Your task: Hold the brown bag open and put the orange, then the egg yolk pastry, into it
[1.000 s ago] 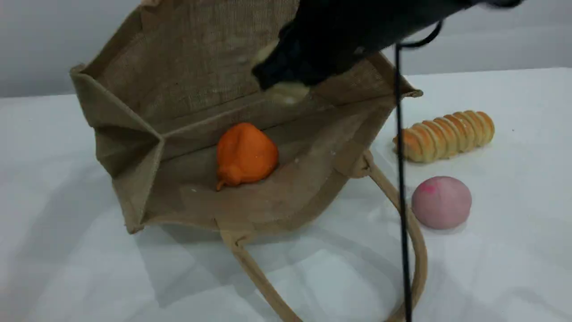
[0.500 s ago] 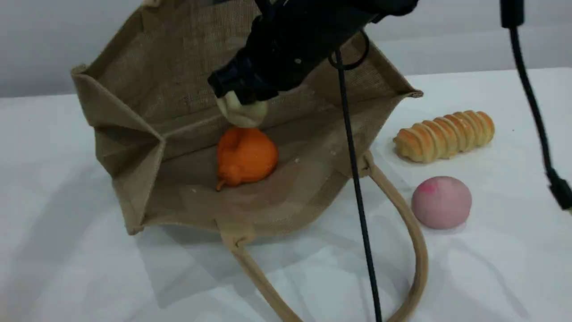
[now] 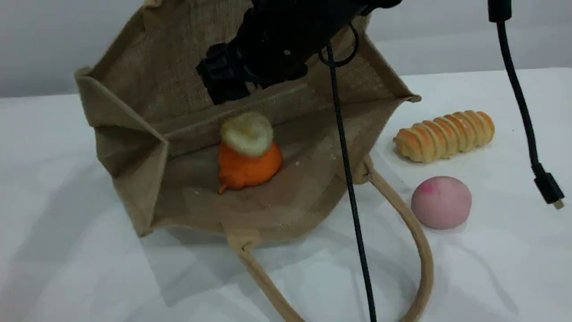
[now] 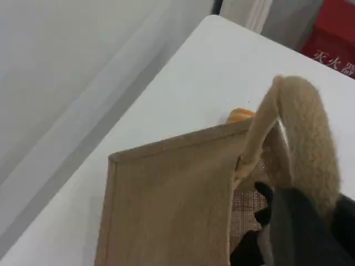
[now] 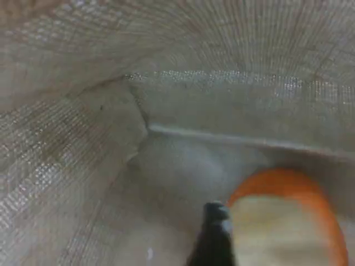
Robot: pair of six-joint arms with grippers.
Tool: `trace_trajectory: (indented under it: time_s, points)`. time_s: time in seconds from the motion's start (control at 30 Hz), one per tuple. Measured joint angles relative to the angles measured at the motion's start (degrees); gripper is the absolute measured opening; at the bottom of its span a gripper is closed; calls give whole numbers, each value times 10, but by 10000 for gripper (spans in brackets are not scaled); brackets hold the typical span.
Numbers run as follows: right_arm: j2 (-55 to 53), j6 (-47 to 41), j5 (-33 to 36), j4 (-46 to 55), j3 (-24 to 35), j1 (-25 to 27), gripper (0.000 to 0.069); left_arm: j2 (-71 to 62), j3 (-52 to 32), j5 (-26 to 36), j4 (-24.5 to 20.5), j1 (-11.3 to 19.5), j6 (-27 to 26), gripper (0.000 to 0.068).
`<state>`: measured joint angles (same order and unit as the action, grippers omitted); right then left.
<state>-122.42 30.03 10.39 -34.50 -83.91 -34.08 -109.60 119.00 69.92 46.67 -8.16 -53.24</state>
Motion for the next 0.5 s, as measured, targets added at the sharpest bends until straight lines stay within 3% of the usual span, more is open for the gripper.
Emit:
trace_trajectory:
  time_s: [0.1, 0.5]
  points:
    - [7, 0, 25, 2, 0, 0, 597, 0, 0, 1, 0, 0, 0, 90]
    - [108, -1, 198, 18, 0, 68, 580, 0, 0, 1, 0, 0, 0, 90]
